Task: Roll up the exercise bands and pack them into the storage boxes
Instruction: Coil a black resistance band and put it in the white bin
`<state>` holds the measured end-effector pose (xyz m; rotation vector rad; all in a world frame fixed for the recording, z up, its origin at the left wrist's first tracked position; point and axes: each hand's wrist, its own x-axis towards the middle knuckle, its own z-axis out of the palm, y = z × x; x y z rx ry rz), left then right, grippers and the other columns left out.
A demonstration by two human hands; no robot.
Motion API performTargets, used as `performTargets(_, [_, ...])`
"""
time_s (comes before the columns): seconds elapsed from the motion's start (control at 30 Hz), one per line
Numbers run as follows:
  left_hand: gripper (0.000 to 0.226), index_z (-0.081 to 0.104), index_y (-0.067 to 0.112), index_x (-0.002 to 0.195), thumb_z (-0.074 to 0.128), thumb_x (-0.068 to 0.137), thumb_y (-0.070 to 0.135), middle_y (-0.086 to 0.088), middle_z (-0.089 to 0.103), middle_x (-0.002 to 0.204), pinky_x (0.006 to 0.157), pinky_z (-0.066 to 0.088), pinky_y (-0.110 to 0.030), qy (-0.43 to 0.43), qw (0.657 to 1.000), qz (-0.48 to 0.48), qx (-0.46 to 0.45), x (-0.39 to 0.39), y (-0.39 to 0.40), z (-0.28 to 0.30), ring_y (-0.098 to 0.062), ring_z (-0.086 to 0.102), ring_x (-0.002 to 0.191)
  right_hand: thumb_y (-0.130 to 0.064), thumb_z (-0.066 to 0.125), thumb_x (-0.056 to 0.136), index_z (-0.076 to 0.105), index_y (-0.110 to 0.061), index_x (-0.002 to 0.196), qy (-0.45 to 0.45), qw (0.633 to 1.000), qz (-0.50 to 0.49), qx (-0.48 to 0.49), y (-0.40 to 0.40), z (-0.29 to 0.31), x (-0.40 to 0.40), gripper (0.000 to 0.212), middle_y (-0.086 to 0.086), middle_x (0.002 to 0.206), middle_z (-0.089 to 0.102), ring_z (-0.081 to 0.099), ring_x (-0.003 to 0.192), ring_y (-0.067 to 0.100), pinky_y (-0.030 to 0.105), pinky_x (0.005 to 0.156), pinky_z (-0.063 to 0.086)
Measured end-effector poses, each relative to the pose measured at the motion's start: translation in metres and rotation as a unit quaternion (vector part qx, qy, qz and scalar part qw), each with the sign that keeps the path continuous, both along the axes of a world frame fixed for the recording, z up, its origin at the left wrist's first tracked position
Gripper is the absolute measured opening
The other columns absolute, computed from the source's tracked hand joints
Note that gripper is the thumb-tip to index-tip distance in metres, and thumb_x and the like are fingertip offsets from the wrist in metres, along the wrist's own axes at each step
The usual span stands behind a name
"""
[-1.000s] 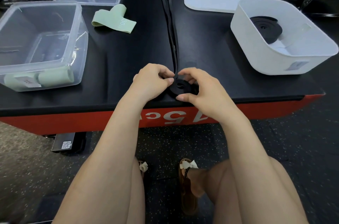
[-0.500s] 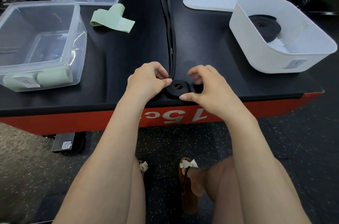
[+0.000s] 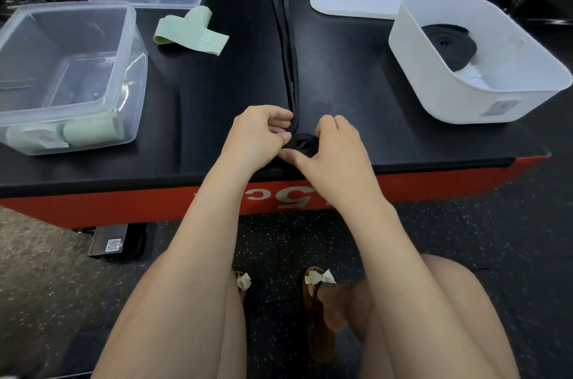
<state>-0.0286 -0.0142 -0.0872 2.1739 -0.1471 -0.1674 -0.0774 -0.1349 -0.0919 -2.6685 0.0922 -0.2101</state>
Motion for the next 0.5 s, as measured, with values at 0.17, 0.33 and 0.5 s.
performTargets(0.17, [0.021,0.068,0.026,0.107,0.062,0.088,0.022,0.015,0.062,0.085,0.094,0.047,-0.029,0.001,0.999,0.022,0.024,-0.001,0.004,0.003,-0.007,0.059,0.097,-0.045,0.068,0.08,0.053,-0.017,0.123,0.038,0.996,0.063,0.046,-0.014,0.001,0.007,0.054,-0.008,0.105,0.04,0.046,0.108,0.016,0.032,0.093,0.04])
performTargets(0.33, [0.023,0.066,0.024,0.112,0.06,0.09,0.025,0.01,0.065,0.078,0.094,0.048,-0.03,0.0,0.999,0.031,0.034,-0.003,0.006,0.005,-0.011,0.063,0.096,-0.031,0.07,0.082,0.04,-0.025,0.139,0.053,0.989,0.108,0.082,-0.023,0.008,0.006,0.065,-0.008,0.121,0.051,0.044,0.12,0.013,0.039,0.108,0.033])
performTargets(0.5, [0.015,0.07,0.026,0.101,0.063,0.088,0.026,0.015,0.06,0.069,0.088,0.049,-0.029,0.005,0.999,0.011,0.048,-0.002,0.01,0.004,-0.007,0.06,0.083,-0.018,0.069,0.084,0.037,-0.032,0.139,0.085,0.977,0.137,0.142,-0.033,0.005,0.008,0.065,-0.013,0.131,0.054,0.042,0.129,0.012,0.04,0.111,0.033])
